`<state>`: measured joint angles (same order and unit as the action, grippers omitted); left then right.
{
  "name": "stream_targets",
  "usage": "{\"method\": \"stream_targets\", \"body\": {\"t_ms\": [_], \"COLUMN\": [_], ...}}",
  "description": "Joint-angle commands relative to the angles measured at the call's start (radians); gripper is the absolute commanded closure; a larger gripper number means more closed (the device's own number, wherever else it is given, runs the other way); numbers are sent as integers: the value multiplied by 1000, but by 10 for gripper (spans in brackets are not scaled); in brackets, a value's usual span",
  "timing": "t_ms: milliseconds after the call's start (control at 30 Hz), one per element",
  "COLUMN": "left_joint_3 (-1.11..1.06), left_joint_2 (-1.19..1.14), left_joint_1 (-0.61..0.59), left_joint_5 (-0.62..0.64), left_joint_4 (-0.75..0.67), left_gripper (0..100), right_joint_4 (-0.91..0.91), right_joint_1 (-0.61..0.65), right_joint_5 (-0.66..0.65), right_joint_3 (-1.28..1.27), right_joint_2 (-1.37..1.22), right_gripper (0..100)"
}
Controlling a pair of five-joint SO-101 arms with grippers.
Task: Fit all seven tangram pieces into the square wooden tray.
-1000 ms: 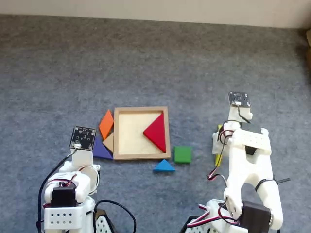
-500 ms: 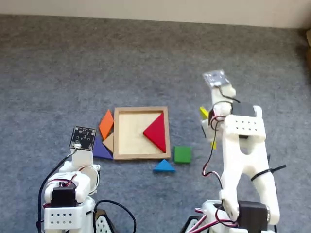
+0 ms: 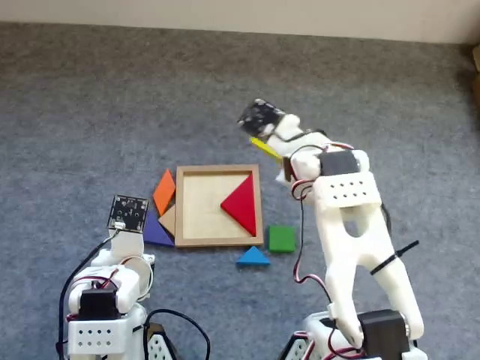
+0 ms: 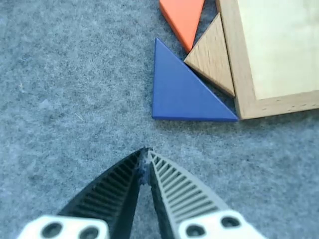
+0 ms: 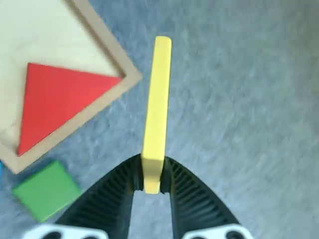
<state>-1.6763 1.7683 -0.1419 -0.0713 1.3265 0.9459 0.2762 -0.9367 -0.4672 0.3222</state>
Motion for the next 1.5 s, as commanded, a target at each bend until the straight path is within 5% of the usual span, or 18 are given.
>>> {"method": "stream_targets", "body": {"t_ms": [0, 533, 1333, 1467], "left_joint_3": [-19, -19, -19, -19], "left_joint_2": [51, 51, 51, 51], "left_joint_1": [18, 18, 18, 18], "left_joint_5": [5, 5, 5, 5], "left_joint_4": [6, 6, 6, 6], "left_gripper": [995, 995, 995, 995], "right_joint_4": [-166, -834, -961, -961], "right_joint_1": [62, 288, 346, 341], "right_joint_5": [-106, -382, -374, -296], "right_joint_3": [-28, -446, -444, -443], "right_joint_2": [31, 28, -243, -242], "right_gripper": [993, 993, 992, 988]}}
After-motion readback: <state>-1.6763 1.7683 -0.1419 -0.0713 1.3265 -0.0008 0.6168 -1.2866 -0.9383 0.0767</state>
